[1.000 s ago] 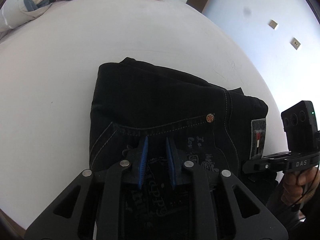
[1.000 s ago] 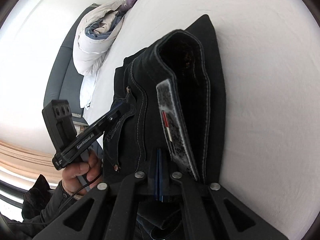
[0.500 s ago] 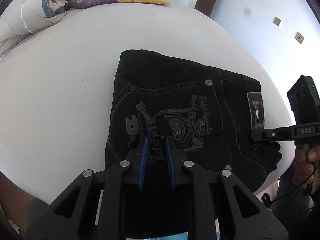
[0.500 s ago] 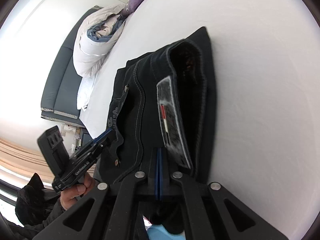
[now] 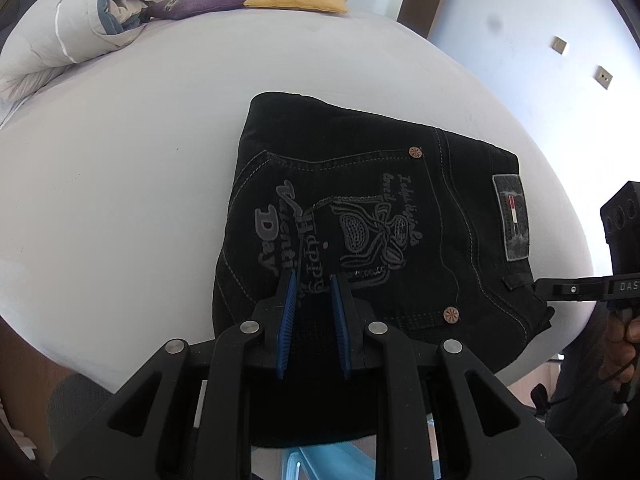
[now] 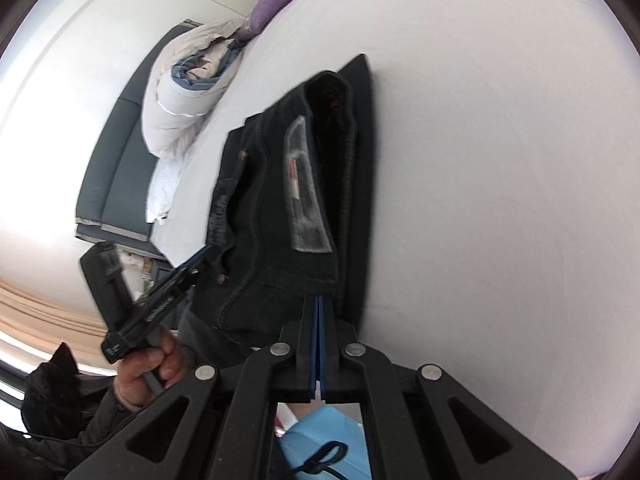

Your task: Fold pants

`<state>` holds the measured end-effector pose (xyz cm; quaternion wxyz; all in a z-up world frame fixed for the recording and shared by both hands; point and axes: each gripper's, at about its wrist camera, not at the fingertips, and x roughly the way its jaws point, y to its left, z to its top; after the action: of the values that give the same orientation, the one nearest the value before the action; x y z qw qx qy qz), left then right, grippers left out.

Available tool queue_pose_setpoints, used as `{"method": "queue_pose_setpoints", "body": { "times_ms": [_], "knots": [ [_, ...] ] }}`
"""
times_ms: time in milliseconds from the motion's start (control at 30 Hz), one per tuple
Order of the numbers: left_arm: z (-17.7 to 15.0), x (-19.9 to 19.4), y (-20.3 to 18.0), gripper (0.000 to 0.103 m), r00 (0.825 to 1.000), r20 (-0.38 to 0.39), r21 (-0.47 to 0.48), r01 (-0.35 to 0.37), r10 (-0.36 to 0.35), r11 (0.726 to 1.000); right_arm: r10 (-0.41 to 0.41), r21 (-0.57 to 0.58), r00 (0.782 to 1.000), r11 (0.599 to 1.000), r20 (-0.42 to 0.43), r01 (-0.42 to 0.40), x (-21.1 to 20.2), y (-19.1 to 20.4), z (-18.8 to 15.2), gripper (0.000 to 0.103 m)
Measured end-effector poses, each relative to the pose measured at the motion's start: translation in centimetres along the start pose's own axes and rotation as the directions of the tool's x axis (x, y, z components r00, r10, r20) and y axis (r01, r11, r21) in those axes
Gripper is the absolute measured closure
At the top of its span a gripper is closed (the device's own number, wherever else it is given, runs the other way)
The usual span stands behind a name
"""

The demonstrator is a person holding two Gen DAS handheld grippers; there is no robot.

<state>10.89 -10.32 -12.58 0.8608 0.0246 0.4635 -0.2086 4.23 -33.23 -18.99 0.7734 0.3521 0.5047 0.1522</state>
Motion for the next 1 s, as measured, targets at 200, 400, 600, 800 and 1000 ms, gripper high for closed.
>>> {"method": "queue_pose_setpoints", "body": {
  "times_ms": [200, 400, 600, 800, 1000],
  "knots": [
    [-1.0, -0.7, -1.1, 0.085, 0.998, 0.014, 0.029, -0.056, 0.056, 0.998, -0.010, -0.013, 1.000, 1.000, 0.003, 0.010, 0.2, 0.1, 0.1, 0.103],
    [-1.0, 0.8, -0.9, 0.086, 0.999, -0.019, 0.022, -0.040, 0.040, 0.999, 0.000, -0.015, 1.000, 1.000, 0.007, 0.001, 0.2, 0.0, 0.0, 0.103],
    [-0.2, -3.2, 0.5, 0.085, 1.000, 0.024, -0.042, -0.005, 0.006, 0.999, -0.005, -0.050, 0.994, 0.999, 0.112, 0.011, -4.1, 1.0, 0.4, 0.027],
    [1.9, -5.3, 4.5, 0.000, 0.993, 0.120, -0.134, 0.013, 0.003, 0.991, 0.047, 0.054, 0.987, 0.997, 0.151, -0.056, -4.8, -1.6, 2.9, 0.022],
    [4.4, -1.2, 5.9, 0.000, 0.984, -0.049, -0.125, 0.163, -0.170, 0.979, 0.083, 0.103, 0.995, 0.991, 0.059, -0.088, -1.1, -1.7, 4.8, 0.022]
  ]
}}
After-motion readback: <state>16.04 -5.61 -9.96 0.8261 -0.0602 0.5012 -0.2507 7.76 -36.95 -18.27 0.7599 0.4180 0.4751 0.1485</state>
